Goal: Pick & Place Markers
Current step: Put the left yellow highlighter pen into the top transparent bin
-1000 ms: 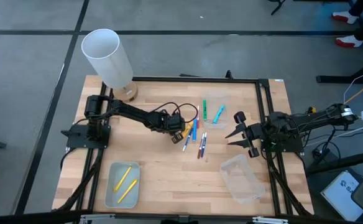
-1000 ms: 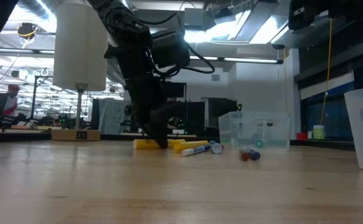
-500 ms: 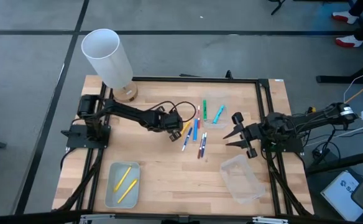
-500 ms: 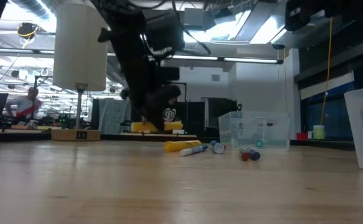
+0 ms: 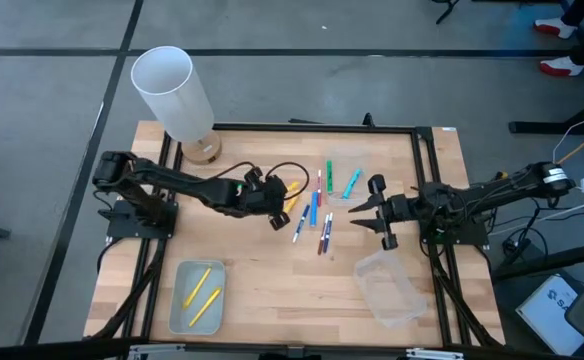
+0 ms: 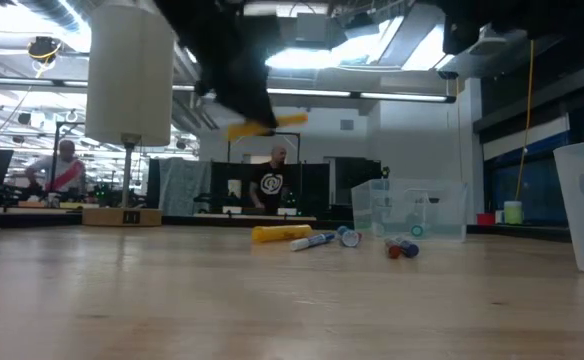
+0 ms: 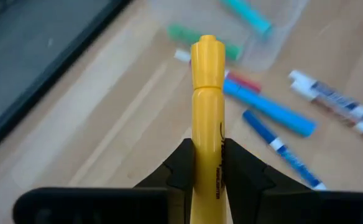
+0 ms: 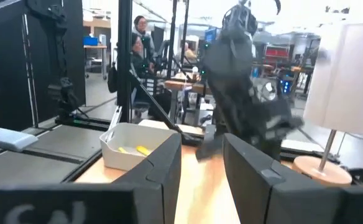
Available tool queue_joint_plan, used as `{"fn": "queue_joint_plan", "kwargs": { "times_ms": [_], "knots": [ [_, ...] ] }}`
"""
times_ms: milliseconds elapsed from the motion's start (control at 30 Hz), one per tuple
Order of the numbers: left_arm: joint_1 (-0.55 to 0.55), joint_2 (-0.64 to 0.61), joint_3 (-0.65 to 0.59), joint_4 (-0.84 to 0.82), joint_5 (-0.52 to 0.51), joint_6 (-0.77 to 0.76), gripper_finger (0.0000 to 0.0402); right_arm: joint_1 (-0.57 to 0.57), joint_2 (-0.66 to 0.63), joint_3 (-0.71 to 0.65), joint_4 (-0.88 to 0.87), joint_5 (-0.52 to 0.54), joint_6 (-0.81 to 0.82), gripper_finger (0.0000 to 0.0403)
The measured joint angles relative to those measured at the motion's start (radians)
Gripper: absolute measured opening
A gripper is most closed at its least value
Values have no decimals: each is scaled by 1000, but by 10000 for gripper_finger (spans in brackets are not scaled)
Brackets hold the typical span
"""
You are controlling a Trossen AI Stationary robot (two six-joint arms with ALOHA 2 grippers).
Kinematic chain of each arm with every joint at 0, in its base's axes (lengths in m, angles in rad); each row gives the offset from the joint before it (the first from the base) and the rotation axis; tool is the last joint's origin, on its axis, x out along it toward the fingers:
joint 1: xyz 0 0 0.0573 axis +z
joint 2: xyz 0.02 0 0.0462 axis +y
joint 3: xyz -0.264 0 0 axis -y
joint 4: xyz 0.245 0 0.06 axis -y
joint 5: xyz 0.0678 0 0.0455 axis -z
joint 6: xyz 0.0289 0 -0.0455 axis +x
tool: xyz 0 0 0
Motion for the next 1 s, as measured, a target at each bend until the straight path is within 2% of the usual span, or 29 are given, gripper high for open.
{"fn": "queue_joint_plan", "kwargs": {
  "times_ms": [133, 267, 467, 600, 700, 1000],
  "knots": [
    [-43, -47, 0, 86, -14, 83, 56, 0, 49, 0, 23, 0, -2, 118],
    [-80, -79, 0, 224, 15, 181, 56, 0, 87, 0, 71, 0, -43, 118],
    [-105, -101, 1, 411, 125, 273, 57, -7, 144, 0, 242, 1, -13, 118],
    [-108, -101, 1, 514, 227, 322, 57, -41, 189, 18, 268, 2, 8, 118],
    [-108, -101, 1, 538, 258, 327, 57, -68, 232, 52, 273, 2, 54, 118],
    [-107, -100, 1, 525, 249, 334, 57, -118, 372, 149, 268, 0, 103, 118]
  ]
}}
